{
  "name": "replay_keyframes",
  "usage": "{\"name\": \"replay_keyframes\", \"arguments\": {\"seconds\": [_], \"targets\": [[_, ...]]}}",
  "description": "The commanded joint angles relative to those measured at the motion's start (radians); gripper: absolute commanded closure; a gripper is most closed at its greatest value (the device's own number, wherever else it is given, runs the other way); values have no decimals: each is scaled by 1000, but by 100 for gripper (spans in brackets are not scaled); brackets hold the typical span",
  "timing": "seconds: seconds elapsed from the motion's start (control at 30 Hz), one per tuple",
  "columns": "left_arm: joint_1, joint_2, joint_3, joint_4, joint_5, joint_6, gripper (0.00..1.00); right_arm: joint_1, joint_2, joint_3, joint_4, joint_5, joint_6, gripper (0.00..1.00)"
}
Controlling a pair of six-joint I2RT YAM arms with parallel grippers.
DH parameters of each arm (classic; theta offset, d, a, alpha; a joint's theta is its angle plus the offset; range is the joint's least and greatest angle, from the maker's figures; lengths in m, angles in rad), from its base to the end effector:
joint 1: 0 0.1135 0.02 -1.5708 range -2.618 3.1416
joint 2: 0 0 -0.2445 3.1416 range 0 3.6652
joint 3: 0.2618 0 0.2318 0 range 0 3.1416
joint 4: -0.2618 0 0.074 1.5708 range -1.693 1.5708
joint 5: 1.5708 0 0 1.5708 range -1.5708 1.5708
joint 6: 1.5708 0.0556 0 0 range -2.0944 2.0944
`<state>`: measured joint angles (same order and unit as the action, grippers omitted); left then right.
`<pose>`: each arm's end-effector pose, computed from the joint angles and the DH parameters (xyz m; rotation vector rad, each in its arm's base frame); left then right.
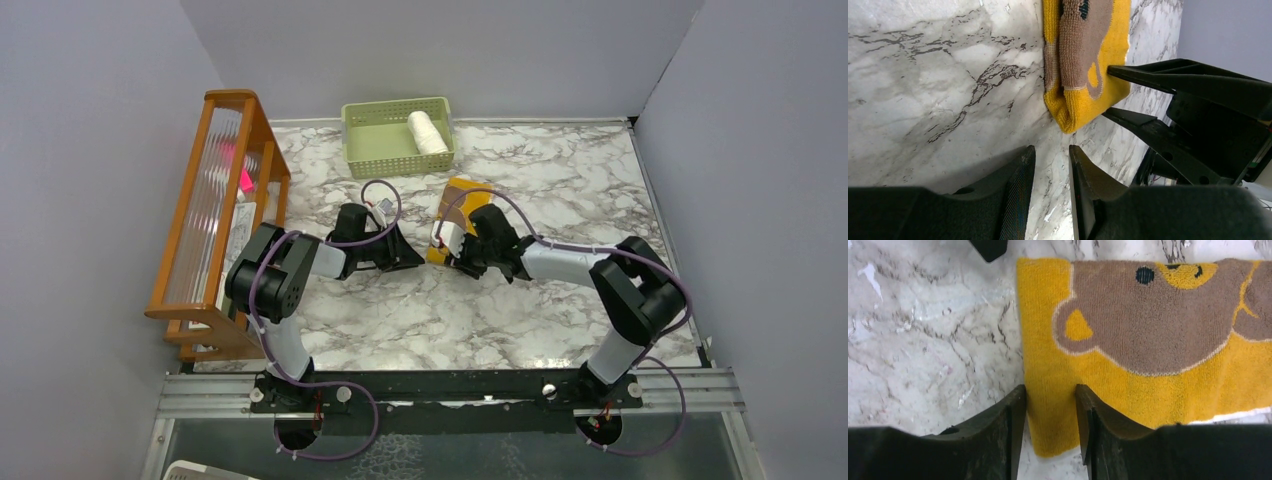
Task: Roll the towels
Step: Roll the towel at the center of the board.
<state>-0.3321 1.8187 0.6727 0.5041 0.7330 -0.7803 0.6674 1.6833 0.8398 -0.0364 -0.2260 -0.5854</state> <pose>0.2897 -0.1393 0.1022 -0.0816 2.3926 -1.3882 0.2458 0.2096 0.1303 -1.5131 1.9208 0.3130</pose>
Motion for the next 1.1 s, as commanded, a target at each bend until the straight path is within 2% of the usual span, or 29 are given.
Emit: {"name": "replay_keyframes", "arguments": {"seconds": [0.0, 0.07, 0.13, 0.17, 0.37, 0.53, 0.67, 0.8, 0.9, 0.97, 1.07], "targets": [[16, 11, 15, -25, 17, 5, 66, 7, 60, 13, -60, 88, 17, 66], [35, -1, 21, -37, 27, 8, 66, 7, 68, 37, -88, 88, 51, 79], [62, -19, 28, -48, 44, 13, 66, 7, 77, 96, -168, 49, 114, 96], [79, -30, 33, -52, 55, 20, 66, 8, 73, 124, -197, -5, 151, 99], [126, -127, 69, -62, 122, 75, 66, 0, -7, 105, -127, -289, 410, 99], [126, -196, 110, -74, 188, 114, 65, -31, 37, 117, -102, -408, 618, 99], [117, -226, 132, -75, 241, 133, 65, -101, 69, 104, -47, -497, 812, 99], [98, -261, 135, -75, 265, 141, 65, -163, 138, 117, -23, -589, 953, 99], [72, -276, 141, -75, 280, 146, 65, -196, 249, 189, -87, -688, 986, 99], [49, -277, 146, -75, 283, 150, 65, -205, 298, 206, -61, -753, 1020, 99], [15, -267, 145, -75, 271, 145, 65, -218, 324, 192, 10, -747, 1101, 99]]}}
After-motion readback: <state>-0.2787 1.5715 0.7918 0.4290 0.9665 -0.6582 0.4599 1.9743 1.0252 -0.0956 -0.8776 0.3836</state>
